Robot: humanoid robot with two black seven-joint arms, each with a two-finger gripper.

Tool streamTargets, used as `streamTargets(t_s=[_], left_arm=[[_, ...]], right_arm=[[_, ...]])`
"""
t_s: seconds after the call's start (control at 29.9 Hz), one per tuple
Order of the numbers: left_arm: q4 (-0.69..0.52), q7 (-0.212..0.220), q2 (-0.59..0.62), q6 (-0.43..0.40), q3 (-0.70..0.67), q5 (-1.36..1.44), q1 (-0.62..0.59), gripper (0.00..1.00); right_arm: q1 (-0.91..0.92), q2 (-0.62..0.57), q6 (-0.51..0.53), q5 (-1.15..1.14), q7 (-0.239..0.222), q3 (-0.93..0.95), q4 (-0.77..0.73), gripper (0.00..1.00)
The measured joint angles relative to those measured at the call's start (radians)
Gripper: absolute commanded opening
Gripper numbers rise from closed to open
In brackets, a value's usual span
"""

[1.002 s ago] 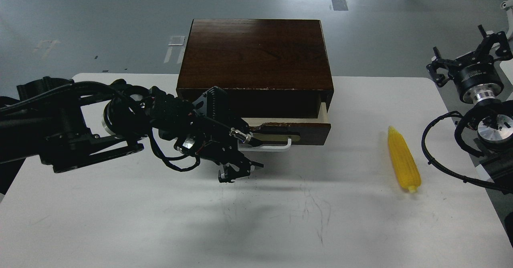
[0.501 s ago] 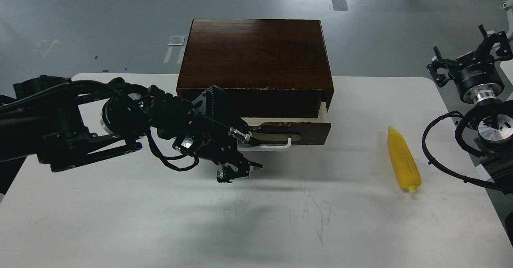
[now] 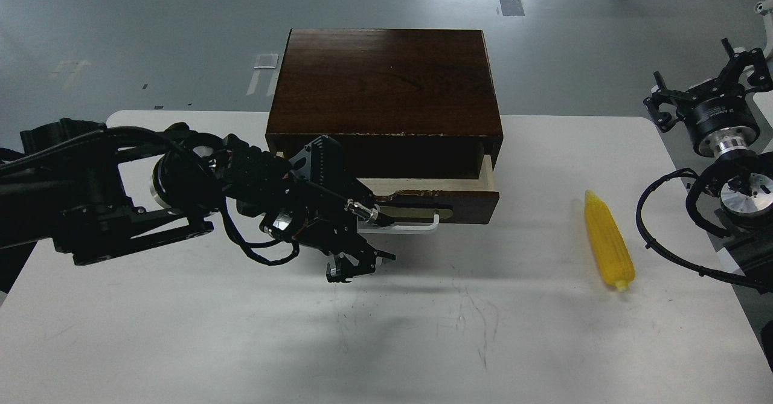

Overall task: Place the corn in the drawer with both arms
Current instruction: 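Pull the drawer toward the robot with the left gripper, then release the handle and lift the left arm away from the box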

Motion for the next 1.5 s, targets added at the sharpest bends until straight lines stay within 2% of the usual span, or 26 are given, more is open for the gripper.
streamTargets(t_s=[0.2,0.5,0.77,0.9,1.1,1.27,1.37,1.5], left_arm=[[0.002,-0.003,0.004,0.001,-0.004,-0.001,0.001,0.97],[0.007,0.000,0.015,0.002,-0.045,-0.054,-0.003,0.97],[-0.014,0.000,0.080,0.002,-0.059,-0.108,-0.006,0.97],[-0.039,-0.001,0.142,0.010,-0.120,-0.171,0.001,0.98],[-0.016,-0.001,0.251,0.003,-0.231,-0.715,0.012,0.98],[0.005,-0.001,0.344,0.003,-0.263,-1.206,0.013,0.98],[0.084,-0.001,0.370,0.001,-0.268,-1.472,0.023,0.98],[0.249,-0.001,0.359,-0.013,-0.268,-1.802,0.069,0.98]], right_arm=[[0.000,0.000,0.000,0.000,0.000,0.000,0.000,1.00],[0.000,0.000,0.000,0.000,0.000,-0.001,0.000,1.00],[-0.002,-0.001,0.000,0.000,0.000,-0.002,0.000,1.00],[-0.002,-0.005,0.000,0.000,0.000,-0.004,0.000,1.00],[0.002,-0.037,0.000,-0.003,-0.003,-0.099,0.007,1.00],[0.014,-0.089,0.000,-0.011,-0.003,-0.187,0.024,1.00],[0.031,-0.132,0.000,-0.081,-0.001,-0.280,0.042,1.00],[0.064,-0.192,0.000,-0.183,0.000,-0.361,0.066,1.00]])
